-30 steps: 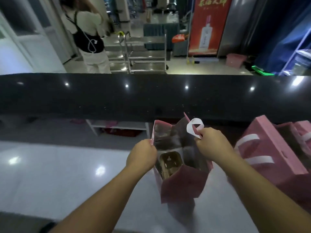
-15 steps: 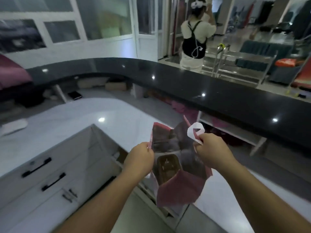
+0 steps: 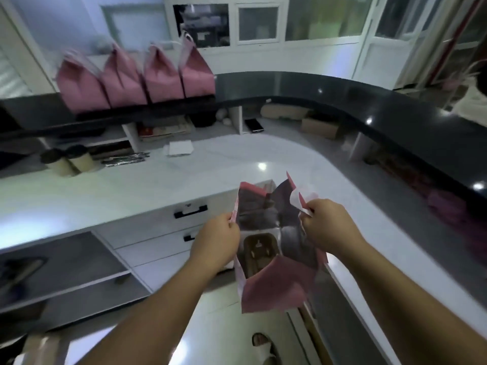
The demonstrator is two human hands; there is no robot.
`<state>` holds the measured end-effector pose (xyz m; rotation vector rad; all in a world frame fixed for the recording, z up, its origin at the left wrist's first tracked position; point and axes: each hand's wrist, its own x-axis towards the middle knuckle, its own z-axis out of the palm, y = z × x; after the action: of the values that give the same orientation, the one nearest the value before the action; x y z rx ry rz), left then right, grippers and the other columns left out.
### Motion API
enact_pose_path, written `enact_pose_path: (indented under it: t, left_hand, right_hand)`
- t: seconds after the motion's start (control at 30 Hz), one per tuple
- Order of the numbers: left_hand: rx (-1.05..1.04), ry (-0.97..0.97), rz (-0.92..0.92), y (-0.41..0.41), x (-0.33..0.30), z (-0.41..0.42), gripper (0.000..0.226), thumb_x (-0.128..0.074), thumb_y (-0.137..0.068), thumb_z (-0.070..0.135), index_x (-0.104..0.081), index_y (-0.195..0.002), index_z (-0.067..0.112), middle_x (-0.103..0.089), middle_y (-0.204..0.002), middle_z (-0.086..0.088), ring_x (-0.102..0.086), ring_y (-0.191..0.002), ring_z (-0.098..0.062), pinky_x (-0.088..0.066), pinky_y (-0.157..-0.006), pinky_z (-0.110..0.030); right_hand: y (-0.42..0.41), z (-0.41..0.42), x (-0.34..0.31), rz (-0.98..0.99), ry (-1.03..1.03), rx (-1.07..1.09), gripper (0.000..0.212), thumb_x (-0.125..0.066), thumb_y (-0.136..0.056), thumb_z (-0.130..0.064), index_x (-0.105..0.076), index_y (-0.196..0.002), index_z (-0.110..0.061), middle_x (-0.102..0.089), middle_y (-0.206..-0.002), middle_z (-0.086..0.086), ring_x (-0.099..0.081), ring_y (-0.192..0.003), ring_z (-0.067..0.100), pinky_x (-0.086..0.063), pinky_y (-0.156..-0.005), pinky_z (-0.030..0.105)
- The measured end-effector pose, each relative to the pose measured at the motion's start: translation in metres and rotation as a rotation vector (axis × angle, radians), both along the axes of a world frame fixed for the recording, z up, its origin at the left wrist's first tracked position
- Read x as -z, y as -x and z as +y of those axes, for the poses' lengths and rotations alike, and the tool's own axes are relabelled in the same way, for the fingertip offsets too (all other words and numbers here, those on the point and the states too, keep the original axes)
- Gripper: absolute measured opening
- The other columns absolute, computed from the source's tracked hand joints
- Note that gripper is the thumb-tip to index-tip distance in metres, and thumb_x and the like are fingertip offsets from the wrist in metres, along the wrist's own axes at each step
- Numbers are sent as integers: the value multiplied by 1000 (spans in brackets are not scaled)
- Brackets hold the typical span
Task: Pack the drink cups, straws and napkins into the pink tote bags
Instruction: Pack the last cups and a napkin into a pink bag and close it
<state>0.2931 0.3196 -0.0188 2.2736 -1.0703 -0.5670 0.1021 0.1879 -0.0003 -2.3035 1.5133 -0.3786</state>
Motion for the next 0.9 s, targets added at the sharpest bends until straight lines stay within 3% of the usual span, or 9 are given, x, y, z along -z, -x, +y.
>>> enact_pose_path:
  t: [0.13, 0.2, 0.3, 0.6, 0.77, 0.9]
  left_hand:
    - [-140, -23, -34, -62, -2, -15, 30, -43, -107, 30, -69, -93, 28, -70, -80, 3, -65, -68, -14, -42, -54, -27]
    - [-202, -20, -51, -89, -6, -22, 29, -43, -108, 31, -70, -98, 27, -71, -83, 3, -66, -73, -16, -49, -58, -31]
    - [-297, -14, -62, -128, -9, -27, 30, -42, -108, 35, -70, -98, 28, -72, -88, 3, -67, -78, -18, -58, -67, -36]
    - [-542, -44, -116, -226, -4, -15, 36, -41, -109, 42, -70, -91, 31, -70, -77, 12, -65, -68, -9, -42, -52, -25]
    - [-547, 19, -110, -305, -2, -11, 35, -45, -107, 38, -70, -85, 28, -70, -74, 10, -65, -68, -13, -42, -54, -26]
    - [-493, 61, -120, -376, 0, -12, 40, -46, -108, 38, -62, -71, 30, -65, -66, 10, -61, -61, -11, -35, -51, -24]
  right_hand:
    - [-81, -38, 1, -52, -8, -172, 13, -55, -93, -16, -57, -86, -27, -52, -69, -12, -46, -58, 1, -29, -48, 16]
    - [-118, -57, 0, -47, -31, -243, 13, -52, -92, -16, -62, -85, -20, -56, -73, -5, -47, -60, 3, -32, -48, 21]
    - [-168, -80, -2, -48, -81, -341, 17, -50, -92, -17, -61, -80, -21, -57, -68, -8, -54, -61, 9, -36, -47, 26]
    - [-307, -98, -4, -81, -144, -584, 32, -54, -96, -24, -54, -64, -19, -58, -63, -3, -56, -59, 15, -36, -48, 28]
    - [-387, -96, -5, -87, -139, -607, 30, -53, -97, -31, -59, -70, -20, -60, -64, -6, -58, -59, 14, -39, -48, 27]
    - [-450, -93, -2, -89, -125, -548, 39, -54, -97, -31, -56, -62, -13, -58, -54, 1, -56, -49, 18, -37, -44, 28]
